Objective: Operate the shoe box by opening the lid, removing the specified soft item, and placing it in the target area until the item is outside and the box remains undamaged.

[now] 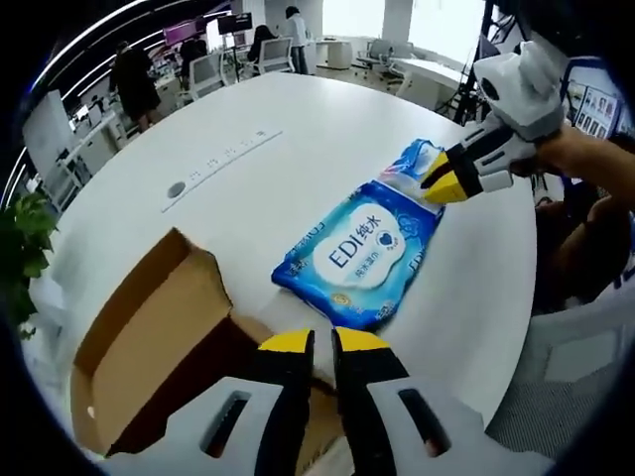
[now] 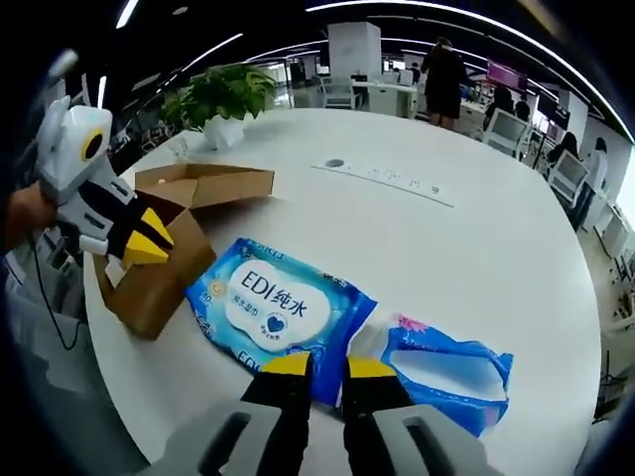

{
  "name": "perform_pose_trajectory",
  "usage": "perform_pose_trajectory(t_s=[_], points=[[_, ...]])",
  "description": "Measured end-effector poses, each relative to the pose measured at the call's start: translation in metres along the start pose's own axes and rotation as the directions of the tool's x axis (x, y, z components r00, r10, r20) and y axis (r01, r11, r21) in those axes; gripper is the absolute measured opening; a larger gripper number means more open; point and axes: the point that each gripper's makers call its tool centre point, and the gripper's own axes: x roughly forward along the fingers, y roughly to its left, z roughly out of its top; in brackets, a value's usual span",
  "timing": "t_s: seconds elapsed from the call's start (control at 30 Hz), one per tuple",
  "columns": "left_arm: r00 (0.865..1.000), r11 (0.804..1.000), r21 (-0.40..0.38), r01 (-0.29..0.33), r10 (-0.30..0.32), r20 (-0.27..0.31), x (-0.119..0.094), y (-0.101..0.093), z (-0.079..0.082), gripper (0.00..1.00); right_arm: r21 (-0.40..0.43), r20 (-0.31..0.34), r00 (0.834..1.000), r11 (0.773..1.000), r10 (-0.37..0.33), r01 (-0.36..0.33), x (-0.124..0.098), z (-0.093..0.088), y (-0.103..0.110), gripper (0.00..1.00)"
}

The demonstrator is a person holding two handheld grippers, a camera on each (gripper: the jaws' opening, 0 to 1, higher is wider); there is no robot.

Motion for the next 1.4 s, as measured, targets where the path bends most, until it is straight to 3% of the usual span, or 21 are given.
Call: perform_pose_trajectory(t_s=[0.47,0.67,0.77,0.9,1.0,1.27,1.4], points=[[0.997,0.998,-0.065,-0.025,0.029,0.066,-0.041,0.012,-0.016,0.07,-0.157,0.015,0.997,0.984,0.082,-0.078,-0.023,0.027,0.038,0.17],[0.996,0.995,-0.089,-0.051,0.058,0.073,-0.062,0.026,-0.036,0.09,-0.239,0.020,0.985,0.958,0.170,-0.160,-0.027,0.044,0.070,0.22],[0.994,0.992,-0.102,-0.071,0.079,0.080,-0.074,0.035,-0.046,0.09,-0.314,0.016,0.981,0.932,0.196,-0.181,-0.025,0.052,0.085,0.23],[0.991,0.989,-0.121,-0.089,0.099,0.084,-0.085,0.043,-0.059,0.12,-0.351,0.009,0.970,0.909,0.244,-0.226,-0.022,0.060,0.105,0.25],[0.990,0.985,-0.137,-0.104,0.116,0.083,-0.094,0.050,-0.071,0.14,-0.404,-0.010,0.958,0.876,0.285,-0.265,-0.019,0.063,0.121,0.27],[0.981,0.968,-0.198,-0.155,0.174,0.082,-0.124,0.069,-0.107,0.21,-0.547,-0.102,0.910,0.741,0.402,-0.389,-0.011,0.063,0.168,0.33],[0.973,0.953,-0.232,-0.197,0.219,0.076,-0.141,0.084,-0.127,0.23,-0.577,-0.133,0.888,0.694,0.441,-0.431,-0.005,0.064,0.186,0.34]])
